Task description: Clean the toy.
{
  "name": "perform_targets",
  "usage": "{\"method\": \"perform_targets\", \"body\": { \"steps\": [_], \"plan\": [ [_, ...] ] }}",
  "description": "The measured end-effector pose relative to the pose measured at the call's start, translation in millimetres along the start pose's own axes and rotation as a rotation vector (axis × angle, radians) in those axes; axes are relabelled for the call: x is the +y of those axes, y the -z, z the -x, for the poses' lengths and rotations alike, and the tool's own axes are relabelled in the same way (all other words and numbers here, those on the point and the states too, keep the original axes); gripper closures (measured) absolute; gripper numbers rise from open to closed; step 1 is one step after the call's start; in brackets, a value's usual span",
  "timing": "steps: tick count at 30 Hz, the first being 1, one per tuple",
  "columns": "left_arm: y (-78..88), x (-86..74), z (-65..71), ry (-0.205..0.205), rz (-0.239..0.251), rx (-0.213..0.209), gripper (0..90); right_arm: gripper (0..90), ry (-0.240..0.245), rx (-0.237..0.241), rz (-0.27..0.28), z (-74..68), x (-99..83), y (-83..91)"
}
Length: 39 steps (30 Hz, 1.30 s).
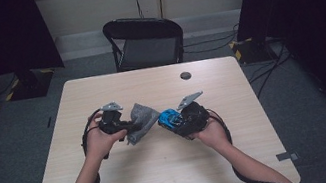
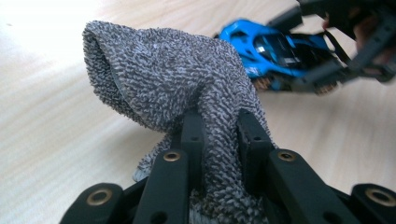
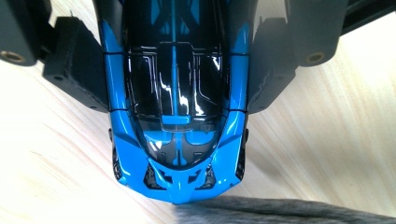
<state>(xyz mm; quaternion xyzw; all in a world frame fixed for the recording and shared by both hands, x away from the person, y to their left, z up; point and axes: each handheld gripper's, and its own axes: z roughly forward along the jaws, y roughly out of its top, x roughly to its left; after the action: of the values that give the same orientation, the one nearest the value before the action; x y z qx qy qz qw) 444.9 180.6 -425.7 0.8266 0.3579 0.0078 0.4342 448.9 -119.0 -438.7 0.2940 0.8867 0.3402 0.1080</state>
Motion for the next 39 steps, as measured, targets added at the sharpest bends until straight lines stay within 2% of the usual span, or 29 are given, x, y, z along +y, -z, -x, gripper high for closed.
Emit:
{"method": "perform_targets", "body": {
  "steps": [3,7,9,12,14,17,22,24,27,34,39],
  "plan": [
    [5.2,-8.0,-1.1,-0.007,-0.013,-0.007,76.0,28.2,-0.011,-0.006,0.011,3.1,-1.5,2.4],
    [9.5,-16.6,-8.2,0.022,0.005,0.045,75.9,28.2,-0.021,-0.006,0.031,4.6,-0.2,7.1],
    [6.9,-17.0,-10.6,0.037,0.026,0.084,75.9,28.2,-0.015,0.0,0.036,3.1,2.3,8.2],
    [0.6,-13.0,-9.7,0.026,0.037,0.128,75.7,28.2,-0.005,0.007,0.045,-1.8,7.2,9.2],
    [-4.9,-10.0,-6.7,0.018,0.037,0.141,75.7,28.2,0.0,0.01,0.054,-3.9,9.7,9.4],
    [-15.1,-7.4,-1.4,0.01,0.035,0.117,75.8,28.2,-0.003,0.017,0.06,-5.1,12.4,9.8],
    [-31.4,-6.8,8.8,0.001,0.054,0.036,75.8,28.2,-0.001,0.014,0.059,-6.3,14.2,8.8],
    [-34.2,-6.9,10.9,0.004,0.053,0.026,75.7,28.2,-0.006,0.013,0.062,-6.4,14.1,8.5],
    [-43.5,-7.4,17.1,0.002,0.048,-0.012,75.8,28.2,-0.014,0.016,0.07,-5.8,14.4,8.5],
    [-54.5,-7.2,28.1,-0.019,0.046,-0.053,75.8,28.2,-0.031,0.014,0.078,-3.6,16.9,8.4],
    [-63.7,-7.3,40.9,-0.04,0.039,-0.081,75.8,28.2,-0.04,0.007,0.081,-2.7,20.0,4.5]
  ]
}}
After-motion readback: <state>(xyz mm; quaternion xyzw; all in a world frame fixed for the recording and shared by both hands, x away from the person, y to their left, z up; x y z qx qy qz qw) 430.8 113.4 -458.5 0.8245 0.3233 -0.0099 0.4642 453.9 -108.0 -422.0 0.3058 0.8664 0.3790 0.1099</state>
